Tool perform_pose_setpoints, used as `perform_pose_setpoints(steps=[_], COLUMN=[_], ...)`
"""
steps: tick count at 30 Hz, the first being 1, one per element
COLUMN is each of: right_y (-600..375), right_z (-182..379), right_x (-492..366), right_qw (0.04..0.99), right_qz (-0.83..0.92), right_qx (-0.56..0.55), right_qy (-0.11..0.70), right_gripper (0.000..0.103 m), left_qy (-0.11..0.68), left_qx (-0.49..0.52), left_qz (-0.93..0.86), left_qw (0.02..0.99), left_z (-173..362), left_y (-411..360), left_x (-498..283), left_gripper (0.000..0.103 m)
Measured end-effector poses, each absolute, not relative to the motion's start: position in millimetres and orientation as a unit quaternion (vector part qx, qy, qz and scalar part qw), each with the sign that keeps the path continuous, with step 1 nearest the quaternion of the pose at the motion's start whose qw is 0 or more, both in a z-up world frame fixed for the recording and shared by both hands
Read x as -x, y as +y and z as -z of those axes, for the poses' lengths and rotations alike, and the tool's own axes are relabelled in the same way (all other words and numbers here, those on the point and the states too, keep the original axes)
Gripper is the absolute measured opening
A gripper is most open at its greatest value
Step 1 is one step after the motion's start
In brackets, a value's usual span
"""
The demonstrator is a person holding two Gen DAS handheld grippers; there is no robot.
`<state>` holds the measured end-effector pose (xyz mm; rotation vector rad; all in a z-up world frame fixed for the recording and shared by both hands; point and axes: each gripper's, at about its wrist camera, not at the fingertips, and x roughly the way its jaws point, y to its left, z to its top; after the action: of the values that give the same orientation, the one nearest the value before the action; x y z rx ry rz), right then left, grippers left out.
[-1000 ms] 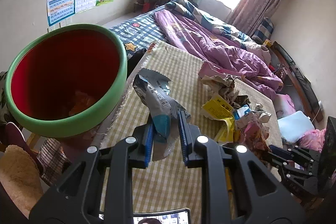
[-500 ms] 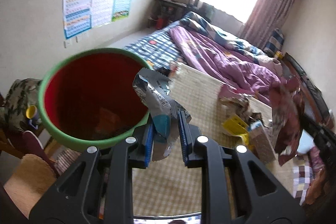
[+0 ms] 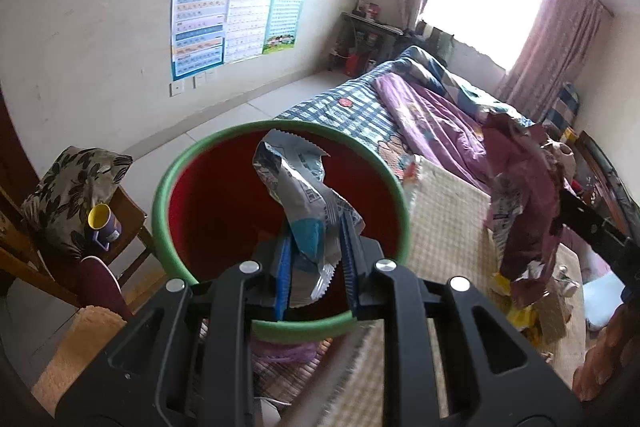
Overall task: Collect trash
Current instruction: 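Drop the foil packet and brown wrapper into the red bucket with both grippers, then grasp the yellow wrapper with the left gripper while the right gripper reaches the pink wrapper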
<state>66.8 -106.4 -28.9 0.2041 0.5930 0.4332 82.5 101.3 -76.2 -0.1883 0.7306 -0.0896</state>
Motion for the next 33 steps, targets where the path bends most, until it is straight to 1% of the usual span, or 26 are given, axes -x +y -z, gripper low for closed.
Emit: perform_pose_setpoints(steps=[9, 15, 17, 18, 19, 20, 21, 23, 24, 33], right_y=[-66, -42, -37, -35, -33, -32, -34, -35, -37, -66], right_z=[42, 52, 54, 55, 56, 57, 58, 57, 56, 39], right_x=[-93, -111, -114, -115, -116, -117, -120, -120, -119, -100], right_qw=[0.917, 0.911, 0.911, 0.912, 0.911, 0.912, 0.912, 0.913, 0.914, 0.916], right_qz=[-0.226, -0.237, -0.238, -0.237, -0.237, -0.237, -0.236, -0.235, -0.233, -0.226], right_qx=[-0.11, -0.106, -0.105, -0.105, -0.105, -0.106, -0.106, -0.108, -0.11, -0.132], right_qy=[0.309, 0.319, 0.319, 0.319, 0.319, 0.319, 0.318, 0.315, 0.315, 0.304], right_gripper=[0.007, 0.009, 0.011, 0.014, 0.019, 0.024, 0.026, 0.035, 0.036, 0.038], left_qy=[0.37, 0.396, 0.398, 0.397, 0.397, 0.395, 0.393, 0.394, 0.394, 0.39], left_qx=[0.092, 0.098, 0.1, 0.103, 0.104, 0.104, 0.104, 0.106, 0.107, 0.095], left_qz=[0.042, 0.035, 0.03, 0.029, 0.028, 0.024, 0.023, 0.021, 0.021, 0.009], left_qw=[0.923, 0.912, 0.912, 0.911, 0.912, 0.912, 0.913, 0.913, 0.913, 0.916], left_z=[90, 103, 105, 105, 105, 105, 104, 105, 105, 105], left_y=[119, 128, 131, 132, 132, 133, 133, 133, 134, 128], left_x=[-102, -114, -116, -116, -116, -116, -116, -117, -118, -114], left_gripper=[0.021, 0.022, 0.026, 0.033, 0.04, 0.044, 0.047, 0.05, 0.052, 0.052])
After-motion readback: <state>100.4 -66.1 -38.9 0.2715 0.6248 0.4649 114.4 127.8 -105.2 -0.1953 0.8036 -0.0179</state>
